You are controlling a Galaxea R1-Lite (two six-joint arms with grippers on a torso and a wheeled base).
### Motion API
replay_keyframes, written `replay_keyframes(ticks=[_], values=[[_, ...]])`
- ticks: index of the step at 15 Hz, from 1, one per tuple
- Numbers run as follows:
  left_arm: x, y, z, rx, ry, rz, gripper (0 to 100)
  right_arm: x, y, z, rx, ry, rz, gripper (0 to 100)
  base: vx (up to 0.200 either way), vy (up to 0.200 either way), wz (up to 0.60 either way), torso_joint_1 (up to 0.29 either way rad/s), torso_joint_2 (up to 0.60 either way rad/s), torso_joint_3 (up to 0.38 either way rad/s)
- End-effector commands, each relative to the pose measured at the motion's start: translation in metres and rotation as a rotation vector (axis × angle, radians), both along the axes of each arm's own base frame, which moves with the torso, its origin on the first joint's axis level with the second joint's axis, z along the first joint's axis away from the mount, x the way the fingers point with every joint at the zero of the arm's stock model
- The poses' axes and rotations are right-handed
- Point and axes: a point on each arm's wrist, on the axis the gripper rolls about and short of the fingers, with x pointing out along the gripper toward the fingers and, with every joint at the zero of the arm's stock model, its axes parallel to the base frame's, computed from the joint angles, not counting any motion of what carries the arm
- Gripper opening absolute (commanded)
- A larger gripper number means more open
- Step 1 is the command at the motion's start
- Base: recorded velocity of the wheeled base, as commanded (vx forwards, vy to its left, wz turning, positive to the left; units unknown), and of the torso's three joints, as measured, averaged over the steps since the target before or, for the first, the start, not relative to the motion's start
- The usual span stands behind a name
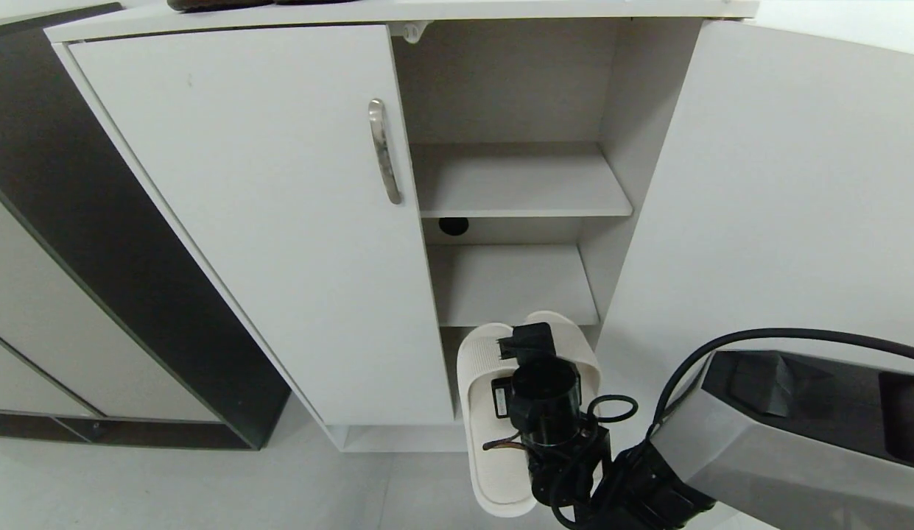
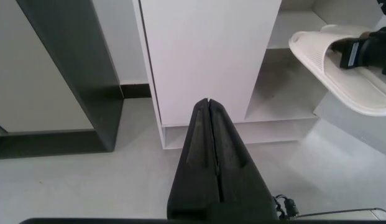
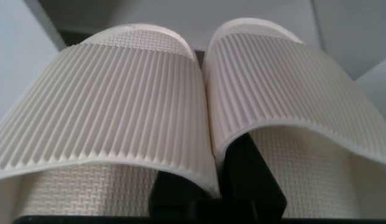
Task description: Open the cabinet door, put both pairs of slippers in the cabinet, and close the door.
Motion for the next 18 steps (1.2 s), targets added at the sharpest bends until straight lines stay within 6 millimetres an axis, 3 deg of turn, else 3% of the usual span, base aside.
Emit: replay_keyframes(ticks=[1,4,13,18], values=[[0.000,0.000,0.000,0.000,0.003,-0.001,0,0.002,-0.001,-0.011,-0.023,0.017,-0.006,0,0.000,0.000,0.00,0.000,0.00,0.000],[0.000,0.000,0.000,0.000,0.001,0.000,0,0.003,-0.001,-0.017,-0.034,0.025,-0.009,0,0.000,0.000,0.00,0.000,0.00,0.000],[0.000,0.000,0.000,0.002,0.001,-0.001,0,0.004,-0.001,-0.014,-0.029,0.020,-0.011,0,0.200,0.000,0.00,0.000,0.00,0.001],[0.000,0.000,0.000,0.002,0.001,0.000,0,0.014,-0.003,-0.017,-0.023,0.018,-0.024,0,0.000,0.000,0.00,0.000,0.00,0.000]])
